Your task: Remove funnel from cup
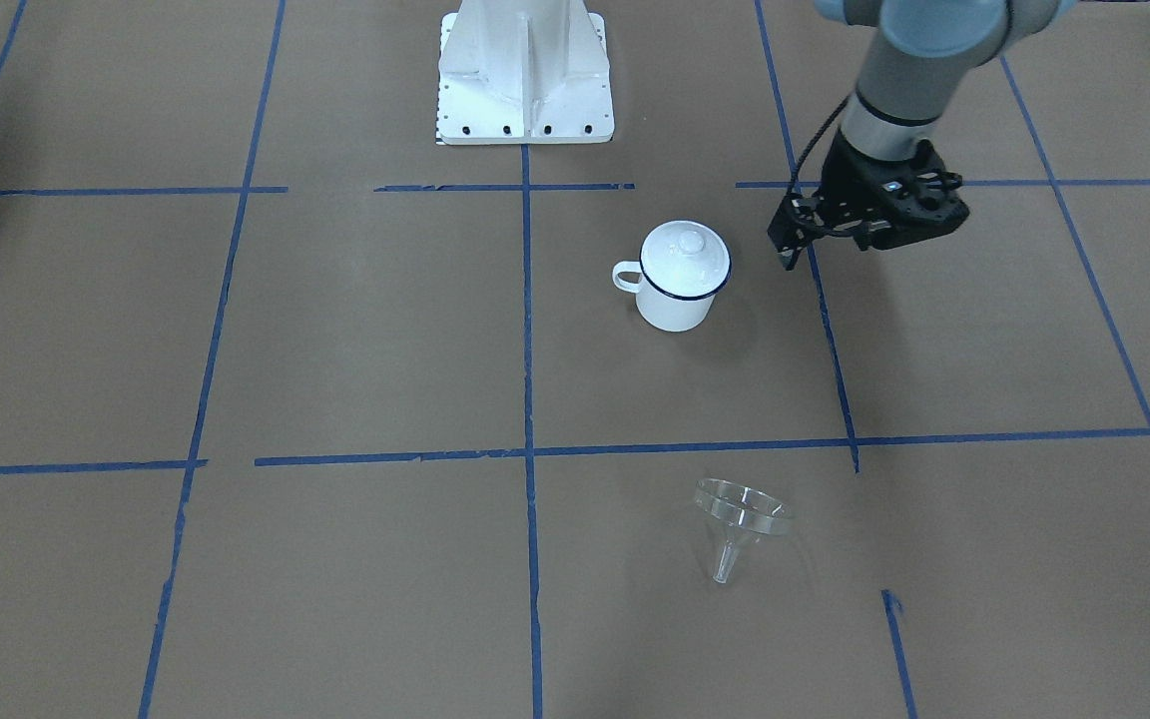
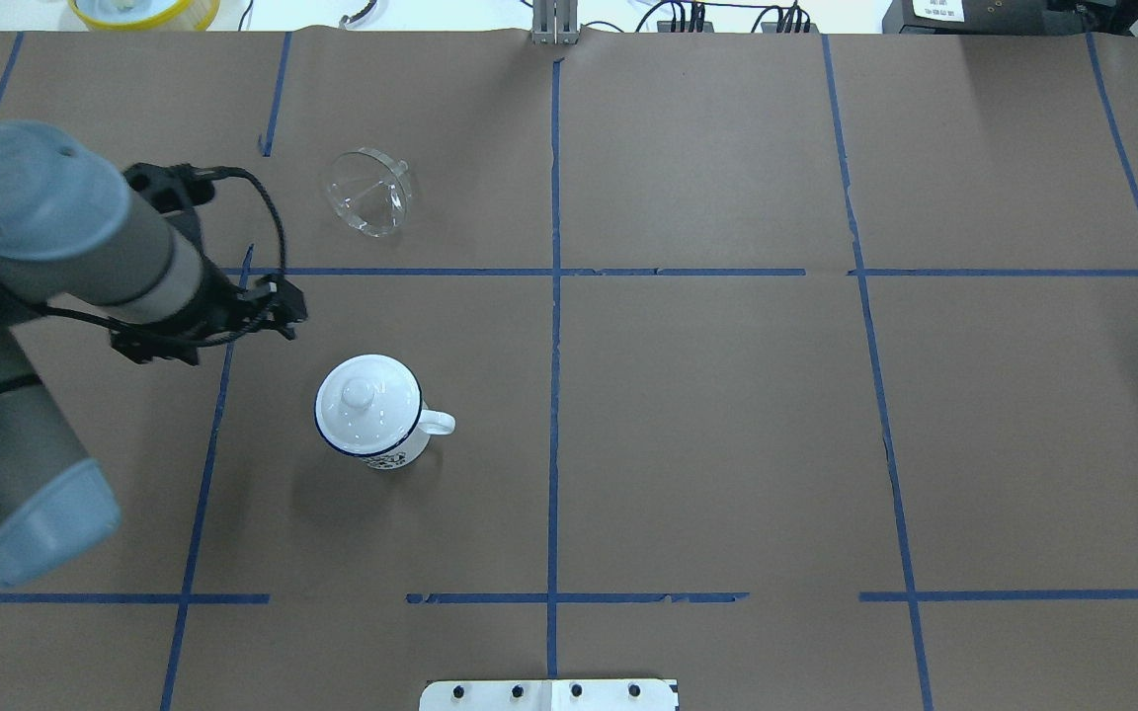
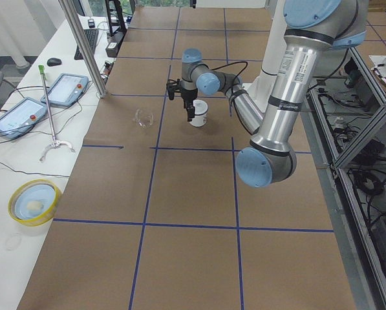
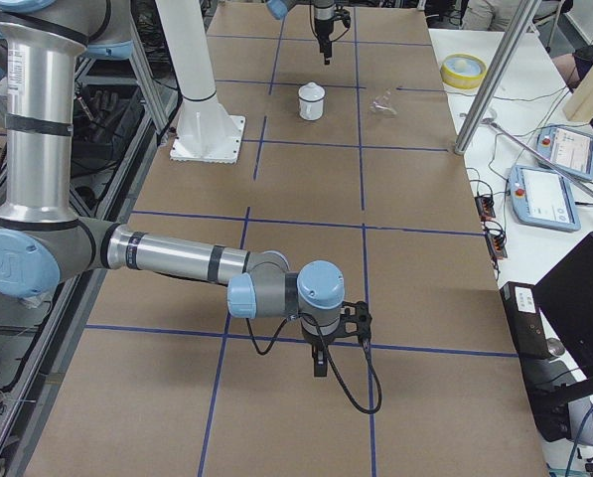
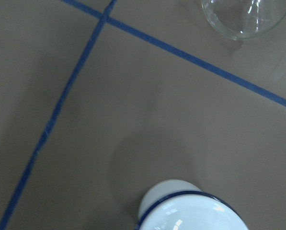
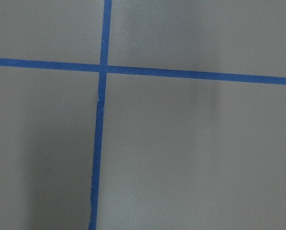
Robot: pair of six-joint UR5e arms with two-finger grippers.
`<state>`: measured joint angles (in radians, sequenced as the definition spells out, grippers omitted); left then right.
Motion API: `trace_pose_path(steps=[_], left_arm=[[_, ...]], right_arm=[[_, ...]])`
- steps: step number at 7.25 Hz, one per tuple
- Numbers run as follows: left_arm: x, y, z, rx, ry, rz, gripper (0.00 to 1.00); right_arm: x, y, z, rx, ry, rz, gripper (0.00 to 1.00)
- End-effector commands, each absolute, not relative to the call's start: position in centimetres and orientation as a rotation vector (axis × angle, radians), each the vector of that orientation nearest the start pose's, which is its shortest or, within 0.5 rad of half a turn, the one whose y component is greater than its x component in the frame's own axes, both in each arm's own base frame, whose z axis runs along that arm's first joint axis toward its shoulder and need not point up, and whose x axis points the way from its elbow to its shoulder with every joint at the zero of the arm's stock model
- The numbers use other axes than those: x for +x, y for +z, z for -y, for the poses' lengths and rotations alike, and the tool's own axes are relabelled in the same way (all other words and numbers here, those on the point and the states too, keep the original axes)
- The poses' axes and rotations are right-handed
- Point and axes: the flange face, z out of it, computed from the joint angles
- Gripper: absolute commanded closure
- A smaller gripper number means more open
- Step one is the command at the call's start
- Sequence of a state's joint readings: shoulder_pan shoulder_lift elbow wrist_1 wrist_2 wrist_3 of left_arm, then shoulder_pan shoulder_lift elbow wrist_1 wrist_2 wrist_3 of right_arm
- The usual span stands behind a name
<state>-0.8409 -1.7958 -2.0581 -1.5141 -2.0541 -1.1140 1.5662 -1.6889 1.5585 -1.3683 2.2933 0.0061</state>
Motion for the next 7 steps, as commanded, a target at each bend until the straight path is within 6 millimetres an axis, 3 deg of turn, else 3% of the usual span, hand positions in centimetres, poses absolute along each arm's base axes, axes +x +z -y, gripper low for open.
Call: trace_pose_path(steps=[1, 3, 6, 7], left_arm=[[15.5, 42.5, 45.8, 0.118, -0.037, -0.814, 0.0], [6.6, 49.7, 44.9, 0.165, 0.075, -0.745, 0.0], [-5.9, 58.7, 42.9, 0.231, 0.177, -0.651, 0.0], [-8.0, 61.1, 42.6, 0.215, 0.163, -0.645, 0.0]], right_arm=[[6.5, 70.2, 44.5, 0.067, -0.025, 0.723, 0.0], [6.6, 70.3, 44.4, 0.065, -0.025, 0.721, 0.0], [6.5, 70.3, 44.4, 0.065, -0.025, 0.723, 0.0], [6.5, 70.3, 44.4, 0.065, -0.025, 0.723, 0.0]])
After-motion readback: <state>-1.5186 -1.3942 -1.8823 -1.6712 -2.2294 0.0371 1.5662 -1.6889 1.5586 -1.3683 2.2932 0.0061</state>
